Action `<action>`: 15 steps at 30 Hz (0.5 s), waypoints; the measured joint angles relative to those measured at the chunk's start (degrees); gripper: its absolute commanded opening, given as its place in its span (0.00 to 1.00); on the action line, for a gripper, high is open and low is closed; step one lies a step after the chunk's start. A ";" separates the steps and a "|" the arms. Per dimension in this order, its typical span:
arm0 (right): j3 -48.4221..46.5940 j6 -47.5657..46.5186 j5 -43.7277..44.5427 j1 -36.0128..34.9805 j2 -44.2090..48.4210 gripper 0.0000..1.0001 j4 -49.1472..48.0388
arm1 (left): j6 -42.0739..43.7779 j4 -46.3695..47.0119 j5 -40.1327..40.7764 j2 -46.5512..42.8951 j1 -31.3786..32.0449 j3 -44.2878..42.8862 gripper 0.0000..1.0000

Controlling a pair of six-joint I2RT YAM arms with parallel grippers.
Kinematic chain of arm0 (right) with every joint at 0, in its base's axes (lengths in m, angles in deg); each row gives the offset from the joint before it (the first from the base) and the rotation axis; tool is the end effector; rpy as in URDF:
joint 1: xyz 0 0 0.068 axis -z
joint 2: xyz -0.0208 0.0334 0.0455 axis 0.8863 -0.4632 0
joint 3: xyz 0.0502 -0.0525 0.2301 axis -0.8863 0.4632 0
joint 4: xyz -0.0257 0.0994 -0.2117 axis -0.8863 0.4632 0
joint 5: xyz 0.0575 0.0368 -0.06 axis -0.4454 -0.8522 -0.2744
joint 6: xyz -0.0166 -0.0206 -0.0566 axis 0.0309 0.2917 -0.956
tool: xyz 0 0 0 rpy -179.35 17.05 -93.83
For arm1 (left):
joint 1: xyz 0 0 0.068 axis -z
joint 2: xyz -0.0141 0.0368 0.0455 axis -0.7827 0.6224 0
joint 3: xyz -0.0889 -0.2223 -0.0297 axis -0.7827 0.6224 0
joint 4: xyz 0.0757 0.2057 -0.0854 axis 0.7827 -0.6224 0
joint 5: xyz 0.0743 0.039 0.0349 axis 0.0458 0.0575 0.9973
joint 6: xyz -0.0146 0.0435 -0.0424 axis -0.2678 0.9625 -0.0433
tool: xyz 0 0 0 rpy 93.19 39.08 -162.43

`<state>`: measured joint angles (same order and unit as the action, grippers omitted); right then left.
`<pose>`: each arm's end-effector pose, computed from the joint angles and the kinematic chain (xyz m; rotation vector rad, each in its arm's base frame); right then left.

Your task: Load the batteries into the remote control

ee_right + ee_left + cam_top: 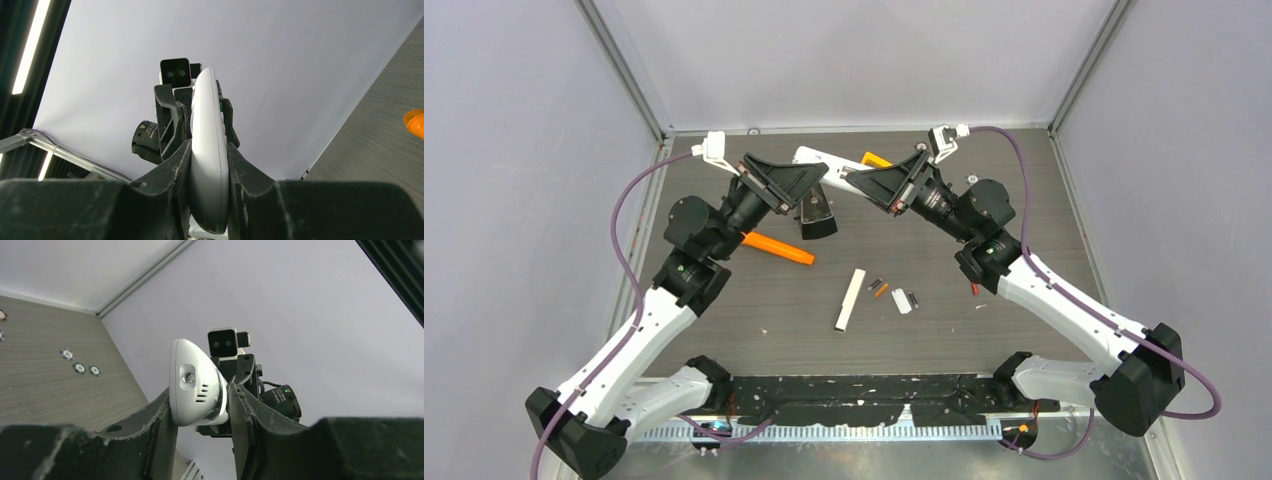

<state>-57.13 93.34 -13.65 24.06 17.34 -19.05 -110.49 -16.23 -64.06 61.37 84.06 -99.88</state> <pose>0.1982 0.1774 0.3825 0.0577 1.4905 1.8126 0.1768 -0.1227 0.4008 -0.2055 1.4086 -1.5256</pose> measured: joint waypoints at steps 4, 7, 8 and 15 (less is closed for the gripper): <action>0.37 0.81 -0.09 0.00 -0.26 0.10 -0.20 | -0.02 0.31 -0.22 0.28 0.00 0.11 0.46; 0.46 2.12 -0.22 0.00 -0.81 0.10 -0.81 | -0.04 0.98 -0.42 0.79 0.00 0.13 0.38; 0.55 2.51 -0.22 0.00 -1.01 0.10 -1.25 | -0.02 1.22 -0.46 1.01 -0.02 0.15 0.36; 1.70 5.29 -0.55 0.07 -1.38 0.17 -3.50 | -1.18 2.73 -0.55 1.62 -0.07 0.55 0.00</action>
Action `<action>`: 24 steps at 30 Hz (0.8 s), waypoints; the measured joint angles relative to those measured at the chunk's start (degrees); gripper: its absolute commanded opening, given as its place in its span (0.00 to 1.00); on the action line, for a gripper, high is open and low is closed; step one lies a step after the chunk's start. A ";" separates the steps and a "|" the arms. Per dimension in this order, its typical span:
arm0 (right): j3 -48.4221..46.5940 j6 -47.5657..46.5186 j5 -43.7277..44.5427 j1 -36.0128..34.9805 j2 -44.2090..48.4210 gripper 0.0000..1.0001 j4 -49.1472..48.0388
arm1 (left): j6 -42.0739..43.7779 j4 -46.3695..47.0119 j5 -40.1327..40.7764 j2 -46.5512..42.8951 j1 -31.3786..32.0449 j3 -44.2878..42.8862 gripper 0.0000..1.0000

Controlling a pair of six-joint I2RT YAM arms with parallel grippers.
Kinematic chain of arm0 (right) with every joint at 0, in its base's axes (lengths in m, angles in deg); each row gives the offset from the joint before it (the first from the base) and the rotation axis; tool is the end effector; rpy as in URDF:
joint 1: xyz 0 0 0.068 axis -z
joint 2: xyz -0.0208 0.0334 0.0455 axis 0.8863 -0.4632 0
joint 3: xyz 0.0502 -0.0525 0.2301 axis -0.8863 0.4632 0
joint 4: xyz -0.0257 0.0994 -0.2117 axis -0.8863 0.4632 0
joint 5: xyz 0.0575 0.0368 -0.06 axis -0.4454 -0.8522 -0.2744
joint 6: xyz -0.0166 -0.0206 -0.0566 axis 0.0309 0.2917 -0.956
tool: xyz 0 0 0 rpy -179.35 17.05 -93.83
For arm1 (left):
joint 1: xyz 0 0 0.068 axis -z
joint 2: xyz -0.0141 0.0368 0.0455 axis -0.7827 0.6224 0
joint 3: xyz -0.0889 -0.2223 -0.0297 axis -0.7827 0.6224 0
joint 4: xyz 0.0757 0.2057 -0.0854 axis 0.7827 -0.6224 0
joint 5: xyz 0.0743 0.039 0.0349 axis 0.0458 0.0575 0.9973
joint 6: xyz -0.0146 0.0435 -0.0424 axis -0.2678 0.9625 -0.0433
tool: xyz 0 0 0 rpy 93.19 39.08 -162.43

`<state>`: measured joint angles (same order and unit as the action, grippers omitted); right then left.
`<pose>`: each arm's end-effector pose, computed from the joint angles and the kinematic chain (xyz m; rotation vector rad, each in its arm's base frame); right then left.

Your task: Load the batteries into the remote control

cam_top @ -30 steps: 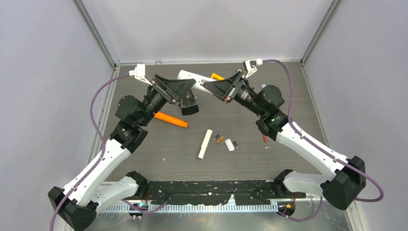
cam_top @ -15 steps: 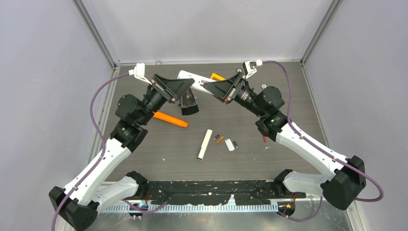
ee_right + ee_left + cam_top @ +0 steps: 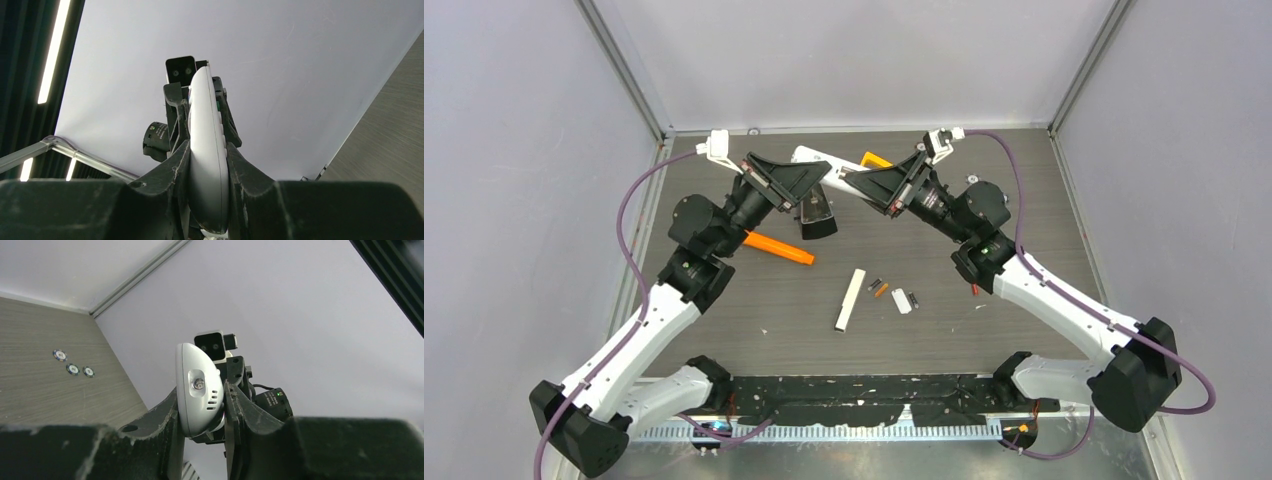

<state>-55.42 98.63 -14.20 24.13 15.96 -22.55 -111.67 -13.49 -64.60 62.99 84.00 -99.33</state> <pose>0.2023 0.1808 0.3732 0.1163 1.5056 1.8917 0.1827 -0.1267 0.3974 -0.2090 1.4029 -1.5501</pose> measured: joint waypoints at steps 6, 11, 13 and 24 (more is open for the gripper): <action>0.87 -0.24 0.15 0.04 0.07 0.80 1.01 | 2.32 -0.72 0.28 -0.17 0.00 0.15 0.00; 1.07 -6.75 1.46 0.87 3.26 0.87 12.31 | 9.86 -7.10 2.64 -3.37 -1.22 1.53 0.00; 1.05 -9.94 1.95 1.90 5.55 0.85 17.22 | 13.22 -10.36 3.32 -5.09 -2.16 2.03 0.00; -4.31 -35.71 11.37 7.43 7.56 0.58 57.37 | 31.04 -29.51 -6.05 -7.85 -5.64 2.91 0.00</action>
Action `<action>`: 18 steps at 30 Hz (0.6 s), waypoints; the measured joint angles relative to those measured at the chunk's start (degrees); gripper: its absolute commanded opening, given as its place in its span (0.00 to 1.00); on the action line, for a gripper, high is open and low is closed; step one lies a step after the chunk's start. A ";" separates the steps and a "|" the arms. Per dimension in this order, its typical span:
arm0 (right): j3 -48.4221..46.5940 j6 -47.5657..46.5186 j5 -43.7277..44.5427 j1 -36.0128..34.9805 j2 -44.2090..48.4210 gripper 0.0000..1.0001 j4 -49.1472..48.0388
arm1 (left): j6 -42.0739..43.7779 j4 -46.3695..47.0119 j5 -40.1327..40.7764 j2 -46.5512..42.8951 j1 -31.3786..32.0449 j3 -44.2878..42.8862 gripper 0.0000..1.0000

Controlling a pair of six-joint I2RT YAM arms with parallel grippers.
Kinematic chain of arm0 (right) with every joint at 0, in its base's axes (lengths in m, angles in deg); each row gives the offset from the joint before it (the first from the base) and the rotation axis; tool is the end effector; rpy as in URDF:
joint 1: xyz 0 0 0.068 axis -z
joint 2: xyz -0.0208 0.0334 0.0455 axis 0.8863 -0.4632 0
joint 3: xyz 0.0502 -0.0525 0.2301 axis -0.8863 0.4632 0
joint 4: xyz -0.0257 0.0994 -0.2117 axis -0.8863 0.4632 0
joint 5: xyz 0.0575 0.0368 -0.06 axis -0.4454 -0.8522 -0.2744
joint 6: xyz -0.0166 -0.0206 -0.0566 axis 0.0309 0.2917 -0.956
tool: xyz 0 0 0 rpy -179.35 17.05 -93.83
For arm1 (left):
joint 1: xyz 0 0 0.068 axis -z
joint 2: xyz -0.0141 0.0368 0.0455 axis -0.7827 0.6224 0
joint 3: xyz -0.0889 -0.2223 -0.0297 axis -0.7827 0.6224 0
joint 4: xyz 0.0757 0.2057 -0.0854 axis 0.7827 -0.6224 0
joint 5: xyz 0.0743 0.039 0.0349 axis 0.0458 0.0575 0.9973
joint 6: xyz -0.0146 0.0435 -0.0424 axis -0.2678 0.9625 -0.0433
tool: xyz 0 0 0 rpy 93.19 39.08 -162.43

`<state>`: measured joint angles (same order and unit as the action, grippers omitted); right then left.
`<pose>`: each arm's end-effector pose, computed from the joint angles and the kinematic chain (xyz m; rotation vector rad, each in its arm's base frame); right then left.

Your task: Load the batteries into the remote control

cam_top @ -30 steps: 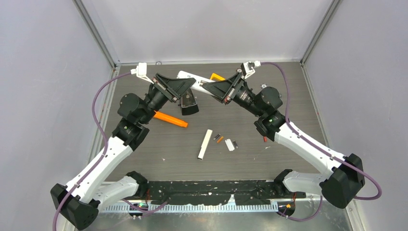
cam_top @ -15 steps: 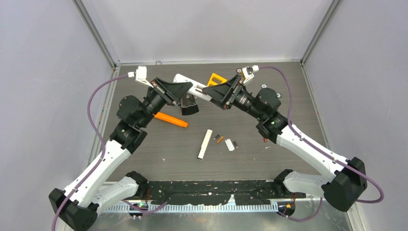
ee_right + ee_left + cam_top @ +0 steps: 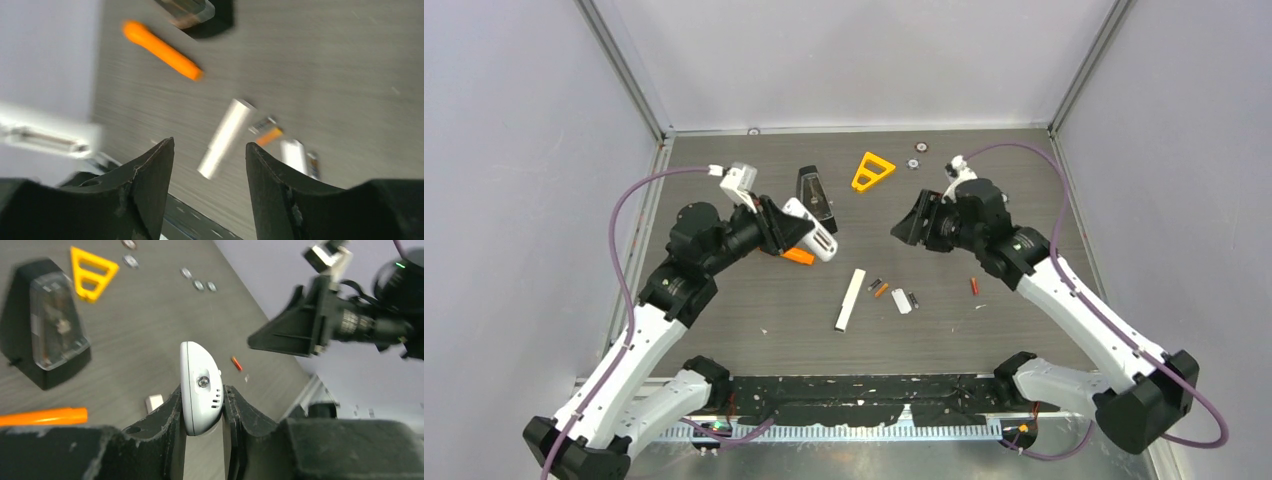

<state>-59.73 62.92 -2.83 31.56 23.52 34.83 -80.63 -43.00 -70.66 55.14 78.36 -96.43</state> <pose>0.1979 0.1269 0.3136 0.0673 2.1425 0.9193 0.1690 -0.1008 0.3455 0.1356 1.7724 -1.0181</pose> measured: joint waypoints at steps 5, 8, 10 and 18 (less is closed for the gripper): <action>0.85 -8.66 4.57 -0.55 -6.64 0.54 12.96 | -0.15 -1.09 -10.47 0.61 0.00 3.87 0.00; 3.56 -10.75 5.88 -2.03 -8.70 0.54 16.26 | -2.45 -1.09 -13.42 0.59 0.02 7.74 0.00; 5.09 -11.32 6.69 -3.23 -9.79 0.53 17.31 | -3.58 -1.64 -13.88 0.42 0.02 9.57 0.04; 7.32 -11.08 10.86 -5.49 -14.58 0.53 17.49 | -7.21 1.14 -17.35 0.63 0.02 11.43 0.00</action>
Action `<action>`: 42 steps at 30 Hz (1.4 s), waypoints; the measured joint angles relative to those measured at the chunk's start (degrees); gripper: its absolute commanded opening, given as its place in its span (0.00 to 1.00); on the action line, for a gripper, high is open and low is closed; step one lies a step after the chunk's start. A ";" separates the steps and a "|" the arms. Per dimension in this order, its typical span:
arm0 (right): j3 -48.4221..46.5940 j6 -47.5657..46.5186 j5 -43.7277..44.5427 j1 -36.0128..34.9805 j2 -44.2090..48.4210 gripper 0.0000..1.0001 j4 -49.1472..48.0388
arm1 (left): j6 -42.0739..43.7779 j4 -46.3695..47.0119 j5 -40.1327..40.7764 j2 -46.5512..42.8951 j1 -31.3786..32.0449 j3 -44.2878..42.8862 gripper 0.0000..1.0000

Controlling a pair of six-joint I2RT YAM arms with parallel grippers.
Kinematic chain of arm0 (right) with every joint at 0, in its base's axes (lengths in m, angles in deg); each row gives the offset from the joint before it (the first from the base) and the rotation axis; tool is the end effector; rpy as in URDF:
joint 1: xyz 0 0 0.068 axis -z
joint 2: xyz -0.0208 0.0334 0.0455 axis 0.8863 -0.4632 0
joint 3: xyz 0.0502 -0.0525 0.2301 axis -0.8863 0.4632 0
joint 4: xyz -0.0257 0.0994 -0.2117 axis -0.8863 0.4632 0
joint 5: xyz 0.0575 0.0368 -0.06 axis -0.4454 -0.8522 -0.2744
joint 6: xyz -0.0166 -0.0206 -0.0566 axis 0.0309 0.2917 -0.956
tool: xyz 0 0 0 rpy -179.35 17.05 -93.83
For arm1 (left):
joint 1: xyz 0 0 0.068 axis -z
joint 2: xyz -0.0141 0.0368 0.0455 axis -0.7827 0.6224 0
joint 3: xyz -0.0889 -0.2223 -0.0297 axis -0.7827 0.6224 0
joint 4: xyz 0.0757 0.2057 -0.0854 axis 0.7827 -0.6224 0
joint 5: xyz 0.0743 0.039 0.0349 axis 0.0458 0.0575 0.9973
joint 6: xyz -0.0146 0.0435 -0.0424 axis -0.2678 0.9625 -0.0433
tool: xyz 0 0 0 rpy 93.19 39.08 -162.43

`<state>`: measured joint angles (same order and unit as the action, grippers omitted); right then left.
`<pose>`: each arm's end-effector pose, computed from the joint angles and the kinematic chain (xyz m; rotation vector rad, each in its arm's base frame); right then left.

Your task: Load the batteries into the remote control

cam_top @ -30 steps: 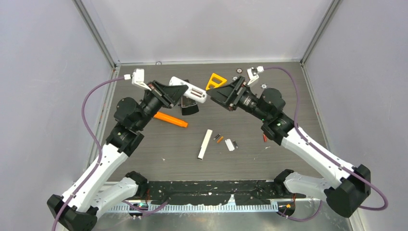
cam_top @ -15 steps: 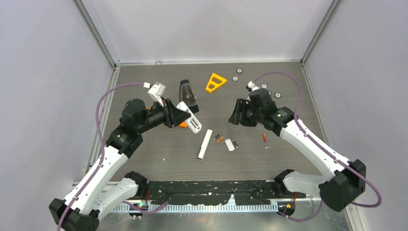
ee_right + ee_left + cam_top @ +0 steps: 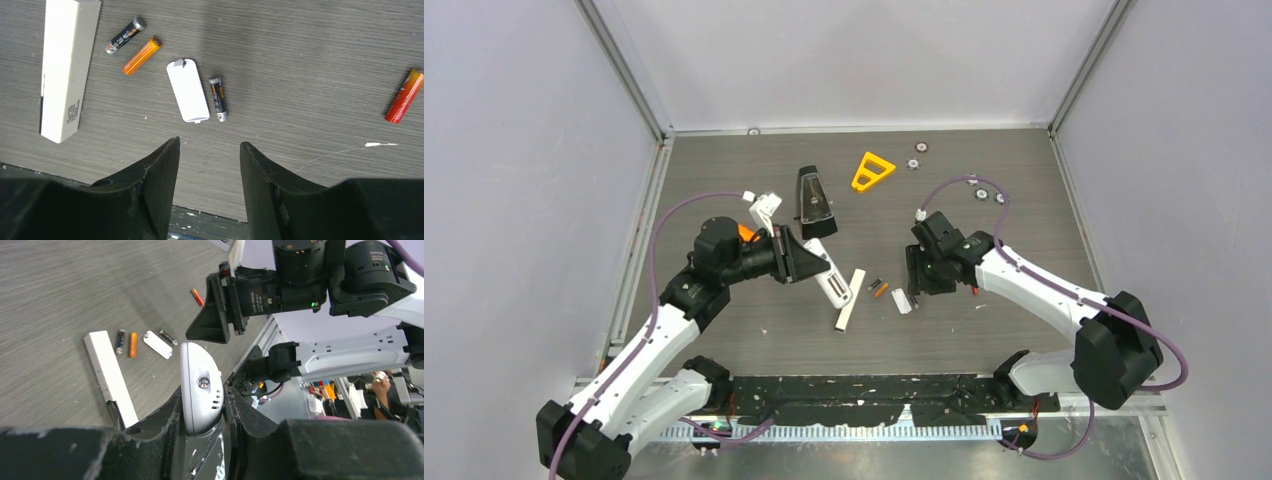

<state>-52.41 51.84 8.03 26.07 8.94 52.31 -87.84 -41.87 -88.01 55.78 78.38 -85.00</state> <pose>0.1901 0.1380 0.1924 -0.1648 2.7381 0.2908 0.1649 -0.1134 0.2806 0.2154 2.0346 -1.3277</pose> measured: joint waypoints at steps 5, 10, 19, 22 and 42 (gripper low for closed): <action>0.17 -0.15 1.75 -0.85 -1.49 0.51 -1.22 | -0.92 4.15 -4.76 2.64 0.00 0.76 0.00; 1.14 -0.87 2.23 -2.32 -2.51 0.48 -3.04 | 0.24 6.40 -8.04 2.29 0.00 0.81 0.00; 1.70 -2.56 2.45 -2.93 -4.28 0.38 -4.35 | 2.01 7.06 -9.73 1.49 0.00 0.66 0.00; 1.75 -3.06 2.60 -2.93 -5.51 0.36 -4.61 | 2.03 7.43 -9.70 1.07 0.00 0.66 0.00; 1.92 -5.22 4.24 -2.93 -13.29 0.28 -6.32 | 1.79 10.23 -10.78 0.98 0.00 0.66 0.00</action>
<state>-50.48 46.61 12.27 23.14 -4.35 46.00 -86.05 -31.64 -98.79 56.76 78.38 -84.34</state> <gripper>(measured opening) 0.289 0.281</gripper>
